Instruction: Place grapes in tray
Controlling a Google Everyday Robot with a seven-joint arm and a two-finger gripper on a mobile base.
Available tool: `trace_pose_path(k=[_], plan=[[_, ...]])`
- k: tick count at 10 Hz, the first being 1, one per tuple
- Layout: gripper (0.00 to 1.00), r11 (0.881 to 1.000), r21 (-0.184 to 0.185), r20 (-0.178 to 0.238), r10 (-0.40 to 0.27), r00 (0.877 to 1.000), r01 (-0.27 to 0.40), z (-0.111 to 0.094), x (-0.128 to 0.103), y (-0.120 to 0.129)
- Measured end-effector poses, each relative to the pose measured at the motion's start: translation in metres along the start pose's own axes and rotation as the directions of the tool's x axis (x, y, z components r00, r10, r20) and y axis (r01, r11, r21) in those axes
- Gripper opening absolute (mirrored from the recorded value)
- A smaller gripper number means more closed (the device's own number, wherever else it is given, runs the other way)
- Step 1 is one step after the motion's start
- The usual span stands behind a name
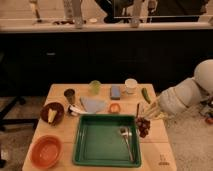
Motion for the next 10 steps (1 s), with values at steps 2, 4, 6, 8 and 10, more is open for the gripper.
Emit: trace_pose_path(k=[2, 4, 6, 8, 10], plan=[[0.0, 0.998, -0.052, -0.003, -0.021, 1.0, 0.02, 0.025, -0.018, -0.002], [0.0, 0.994, -0.097, 0.003, -0.048, 0.999, 0.049, 0.044, -0.033, -0.004], [0.0, 0.991, -0.119, 0.041, -0.05, 0.998, 0.055, 0.057, -0.04, -0.004], [0.0, 0.99, -0.132, 0.082, -0.033, 0.996, 0.044, 0.07, -0.042, -0.004], [0.0, 0.99, -0.139, 0.113, -0.008, 0.994, 0.023, 0.081, -0.042, -0.005]])
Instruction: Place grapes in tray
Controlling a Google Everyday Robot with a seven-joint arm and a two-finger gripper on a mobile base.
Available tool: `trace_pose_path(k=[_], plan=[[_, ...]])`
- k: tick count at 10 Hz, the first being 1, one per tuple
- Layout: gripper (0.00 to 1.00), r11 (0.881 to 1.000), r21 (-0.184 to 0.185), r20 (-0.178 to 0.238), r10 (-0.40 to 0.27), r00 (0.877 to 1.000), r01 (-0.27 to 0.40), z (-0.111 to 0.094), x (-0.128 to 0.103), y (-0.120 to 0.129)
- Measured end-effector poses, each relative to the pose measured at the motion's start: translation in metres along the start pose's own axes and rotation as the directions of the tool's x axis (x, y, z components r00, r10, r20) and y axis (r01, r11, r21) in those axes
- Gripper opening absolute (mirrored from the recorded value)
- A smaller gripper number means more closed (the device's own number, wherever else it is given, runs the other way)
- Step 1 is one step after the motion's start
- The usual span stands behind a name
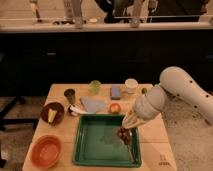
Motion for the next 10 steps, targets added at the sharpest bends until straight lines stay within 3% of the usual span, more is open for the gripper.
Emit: trace_pose_path(k=[4, 10], plan=[[0.0, 0.996, -0.006, 0.074, 0.085, 0.994, -0.085, 0.02, 0.009, -0.005], [0.0, 0.996, -0.063, 0.077, 0.071, 0.994, -0.067, 0.049, -0.016, -0.007]])
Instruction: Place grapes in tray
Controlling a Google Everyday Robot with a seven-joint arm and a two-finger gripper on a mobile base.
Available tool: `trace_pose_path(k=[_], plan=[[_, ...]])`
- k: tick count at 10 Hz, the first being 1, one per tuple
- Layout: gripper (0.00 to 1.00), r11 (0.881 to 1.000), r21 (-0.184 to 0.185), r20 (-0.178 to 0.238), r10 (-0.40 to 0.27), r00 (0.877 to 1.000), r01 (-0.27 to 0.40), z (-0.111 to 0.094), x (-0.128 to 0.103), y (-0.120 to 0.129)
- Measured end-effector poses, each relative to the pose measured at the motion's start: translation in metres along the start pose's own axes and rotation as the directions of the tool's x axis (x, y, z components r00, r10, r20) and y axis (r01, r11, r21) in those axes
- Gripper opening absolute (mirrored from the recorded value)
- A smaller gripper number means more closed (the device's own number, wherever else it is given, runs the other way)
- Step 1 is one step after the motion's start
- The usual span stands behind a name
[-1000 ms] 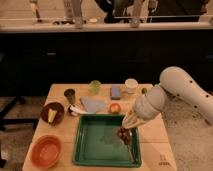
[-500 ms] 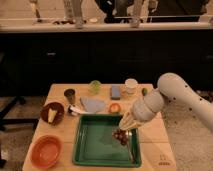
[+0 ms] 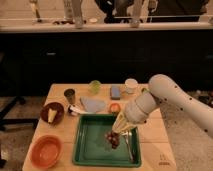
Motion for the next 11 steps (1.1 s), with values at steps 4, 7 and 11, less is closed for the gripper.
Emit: trace_pose_path(k=[4, 7, 11], plan=[[0.0, 0.997, -0.066, -0.027, -0.045, 0.999, 0.043, 0.031, -0.024, -0.012], [0.11, 0.996, -0.08, -0.033, -0.05, 0.998, 0.047, 0.034, -0.024, -0.013], [0.5, 0.995, -0.083, -0.033, -0.052, 0.998, 0.049, 0.035, -0.025, -0.013]])
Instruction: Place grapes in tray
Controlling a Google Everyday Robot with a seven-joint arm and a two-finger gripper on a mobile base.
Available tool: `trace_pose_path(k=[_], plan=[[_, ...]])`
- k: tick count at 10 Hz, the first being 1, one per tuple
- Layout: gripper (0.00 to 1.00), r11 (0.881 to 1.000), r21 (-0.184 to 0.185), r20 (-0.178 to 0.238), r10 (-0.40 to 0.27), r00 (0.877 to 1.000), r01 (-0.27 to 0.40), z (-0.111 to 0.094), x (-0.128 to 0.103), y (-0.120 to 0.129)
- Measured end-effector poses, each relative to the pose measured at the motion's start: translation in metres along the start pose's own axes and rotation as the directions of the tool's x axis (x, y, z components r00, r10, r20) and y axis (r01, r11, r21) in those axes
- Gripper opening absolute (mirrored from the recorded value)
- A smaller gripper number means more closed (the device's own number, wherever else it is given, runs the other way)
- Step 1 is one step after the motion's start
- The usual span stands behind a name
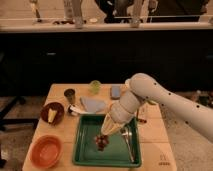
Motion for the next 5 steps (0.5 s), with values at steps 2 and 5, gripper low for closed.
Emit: trace_pose_path(k=[2, 5], plan=[[0.72, 1.0, 0.0, 0.0, 0.0, 1.0, 0.0, -0.0001, 0.0001, 0.0], [0.8, 1.0, 0.002, 0.0, 0.001, 1.0, -0.001, -0.0004, 0.0003, 0.0001]])
